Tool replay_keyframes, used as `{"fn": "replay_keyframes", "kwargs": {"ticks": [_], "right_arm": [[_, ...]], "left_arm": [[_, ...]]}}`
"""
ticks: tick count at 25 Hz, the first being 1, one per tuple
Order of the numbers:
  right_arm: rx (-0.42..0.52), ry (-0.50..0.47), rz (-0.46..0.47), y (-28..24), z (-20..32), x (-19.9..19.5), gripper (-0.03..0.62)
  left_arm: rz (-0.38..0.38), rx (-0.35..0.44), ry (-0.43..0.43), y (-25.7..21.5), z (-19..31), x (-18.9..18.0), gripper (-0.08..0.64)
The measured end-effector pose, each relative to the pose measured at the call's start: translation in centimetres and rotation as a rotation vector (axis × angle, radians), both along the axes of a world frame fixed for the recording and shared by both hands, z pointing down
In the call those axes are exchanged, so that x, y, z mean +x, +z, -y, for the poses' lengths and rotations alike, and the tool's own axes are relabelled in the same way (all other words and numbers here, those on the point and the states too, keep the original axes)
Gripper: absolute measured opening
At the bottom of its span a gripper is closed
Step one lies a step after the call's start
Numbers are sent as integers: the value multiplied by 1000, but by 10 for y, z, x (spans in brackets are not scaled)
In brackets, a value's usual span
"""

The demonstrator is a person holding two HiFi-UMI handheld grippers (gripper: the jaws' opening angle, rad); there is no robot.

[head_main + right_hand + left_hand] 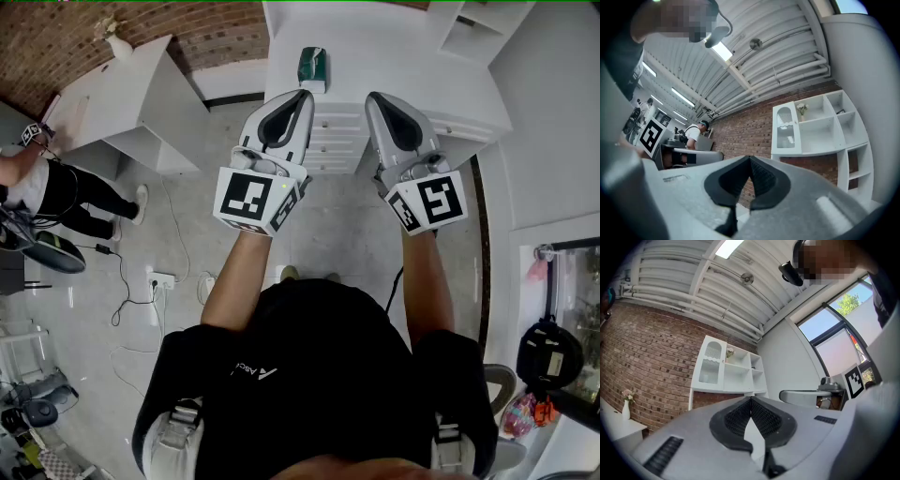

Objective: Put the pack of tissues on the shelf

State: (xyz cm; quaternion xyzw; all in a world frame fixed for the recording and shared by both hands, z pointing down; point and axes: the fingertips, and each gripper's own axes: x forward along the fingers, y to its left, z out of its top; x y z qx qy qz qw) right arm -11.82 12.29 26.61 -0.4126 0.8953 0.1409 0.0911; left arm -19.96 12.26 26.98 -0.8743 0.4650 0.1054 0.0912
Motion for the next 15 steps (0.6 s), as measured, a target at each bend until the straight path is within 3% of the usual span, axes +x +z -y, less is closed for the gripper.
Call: {"fn": "replay_keyframes", "kwargs": {"ticks": [8,15], "right_arm": [[-2,-32,4,4,-10,12,2],[-20,-43,0,12,0,26,2]], "left_arm": [[-9,8,-39,1,-8,11,-2],[-13,-35,-113,19,10,14,0]]}}
